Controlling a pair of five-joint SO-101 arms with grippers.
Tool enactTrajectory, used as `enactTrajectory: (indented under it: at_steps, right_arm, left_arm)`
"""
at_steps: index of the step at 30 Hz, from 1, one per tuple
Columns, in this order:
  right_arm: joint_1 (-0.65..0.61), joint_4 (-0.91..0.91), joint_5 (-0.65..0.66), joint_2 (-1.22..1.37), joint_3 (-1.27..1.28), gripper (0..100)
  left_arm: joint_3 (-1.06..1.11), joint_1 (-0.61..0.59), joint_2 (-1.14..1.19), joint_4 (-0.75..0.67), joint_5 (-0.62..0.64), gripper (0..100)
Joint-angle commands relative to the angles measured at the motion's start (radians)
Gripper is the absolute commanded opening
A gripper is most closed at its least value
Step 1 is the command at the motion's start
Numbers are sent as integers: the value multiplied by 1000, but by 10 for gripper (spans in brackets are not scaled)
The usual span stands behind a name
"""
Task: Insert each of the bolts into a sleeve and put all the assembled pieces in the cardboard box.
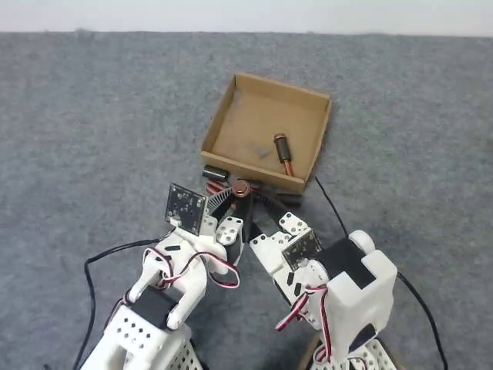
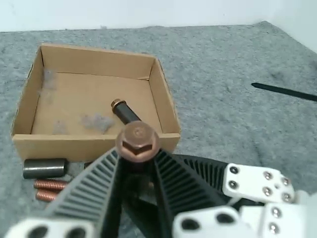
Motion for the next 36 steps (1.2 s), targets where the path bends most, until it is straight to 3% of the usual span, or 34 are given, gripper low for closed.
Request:
enactTrajectory:
  at_steps: [1,6,13,24,29,36]
  right_arm:
    - [28,-4,3,-19,-46,7]
    - [28,-4,3,-19,-46,7]
    - [28,-4,3,-19,-46,7]
    - [28,-2,3,-19,-48,7]
    - [28,-2,3,-19,-48,7]
    - [28,-2,3,-19,-48,7]
  left_arm:
    - [-5,3,-5,3,11,13]
    - [-5,5,-5,3,12,32]
    - [-2,3,-5,5,18,214]
    - [-5,-2,-5,5,18,207]
    - [-7,-80,-5,5,14,210]
    - [-7,-84,-5,5,14,210]
